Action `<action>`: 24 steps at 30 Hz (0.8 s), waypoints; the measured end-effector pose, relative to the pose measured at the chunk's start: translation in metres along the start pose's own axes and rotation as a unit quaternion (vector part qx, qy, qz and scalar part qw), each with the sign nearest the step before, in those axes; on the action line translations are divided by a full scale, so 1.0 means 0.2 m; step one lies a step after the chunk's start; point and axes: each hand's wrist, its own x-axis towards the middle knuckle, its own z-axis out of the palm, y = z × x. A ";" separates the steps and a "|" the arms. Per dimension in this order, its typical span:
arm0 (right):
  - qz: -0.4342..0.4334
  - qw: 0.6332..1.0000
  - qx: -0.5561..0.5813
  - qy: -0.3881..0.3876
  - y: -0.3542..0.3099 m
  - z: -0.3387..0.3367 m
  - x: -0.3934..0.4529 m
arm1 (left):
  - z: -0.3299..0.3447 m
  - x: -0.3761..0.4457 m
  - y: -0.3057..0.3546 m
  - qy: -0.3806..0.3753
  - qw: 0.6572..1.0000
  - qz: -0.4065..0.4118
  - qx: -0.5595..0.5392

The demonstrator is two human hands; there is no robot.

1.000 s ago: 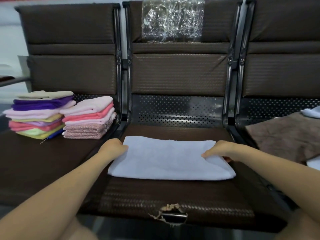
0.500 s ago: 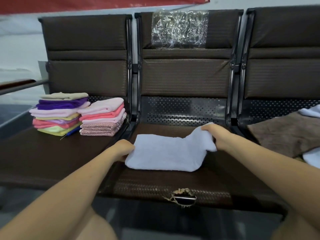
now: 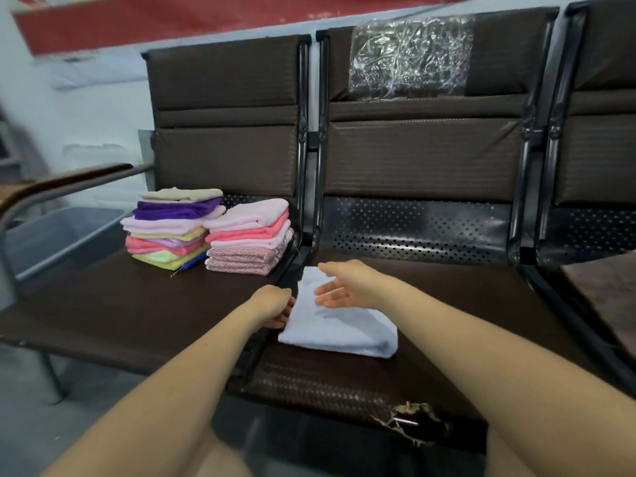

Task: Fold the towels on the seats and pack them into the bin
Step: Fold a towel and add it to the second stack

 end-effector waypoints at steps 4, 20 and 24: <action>-0.024 0.983 -0.136 0.121 0.02 -0.15 0.04 | 0.03 0.06 0.02 0.026 0.998 0.030 0.045; 0.041 0.993 0.046 0.098 0.39 -0.47 -0.18 | 0.24 -0.11 0.16 -0.145 0.988 0.035 -0.050; 0.069 0.992 0.066 0.086 0.41 -0.45 -0.23 | 0.31 -0.18 0.14 -0.160 0.982 0.038 -0.096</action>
